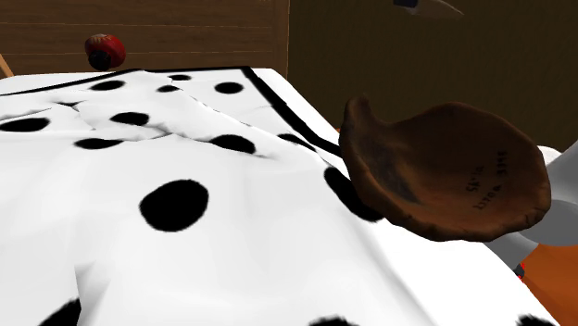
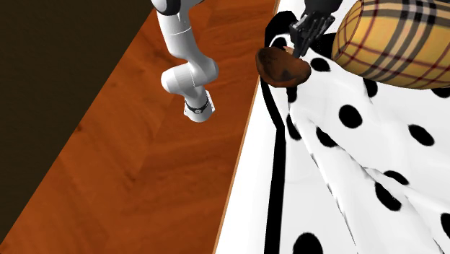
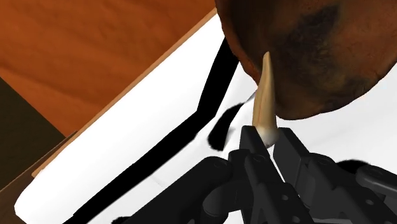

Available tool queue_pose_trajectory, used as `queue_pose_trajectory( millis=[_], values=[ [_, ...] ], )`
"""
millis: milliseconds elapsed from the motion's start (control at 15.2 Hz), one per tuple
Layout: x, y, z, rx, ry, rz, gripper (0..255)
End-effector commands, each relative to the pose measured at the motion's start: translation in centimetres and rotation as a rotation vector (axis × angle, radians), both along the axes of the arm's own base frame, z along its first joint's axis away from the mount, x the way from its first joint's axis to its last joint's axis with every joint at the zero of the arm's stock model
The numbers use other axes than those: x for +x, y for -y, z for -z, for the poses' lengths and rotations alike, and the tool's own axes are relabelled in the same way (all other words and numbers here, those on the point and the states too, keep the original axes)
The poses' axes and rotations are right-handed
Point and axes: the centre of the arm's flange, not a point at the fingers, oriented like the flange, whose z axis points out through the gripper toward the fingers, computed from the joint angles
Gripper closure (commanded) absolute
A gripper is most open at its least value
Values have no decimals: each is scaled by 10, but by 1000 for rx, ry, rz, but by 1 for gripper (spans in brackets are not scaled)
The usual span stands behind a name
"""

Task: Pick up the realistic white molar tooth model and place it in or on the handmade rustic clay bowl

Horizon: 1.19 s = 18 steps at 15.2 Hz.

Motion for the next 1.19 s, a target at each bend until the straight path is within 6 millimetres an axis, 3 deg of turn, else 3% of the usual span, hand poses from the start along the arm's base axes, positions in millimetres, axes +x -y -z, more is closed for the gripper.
queue_pose_trajectory(
  millis=[0,198,1122],
  values=[
    [-24,-11,-2,0,-1,1,255],
    [-59,-27,-4,0,-1,1,255],
    [-59,-27,70,0,-1,1,255]
  ],
)
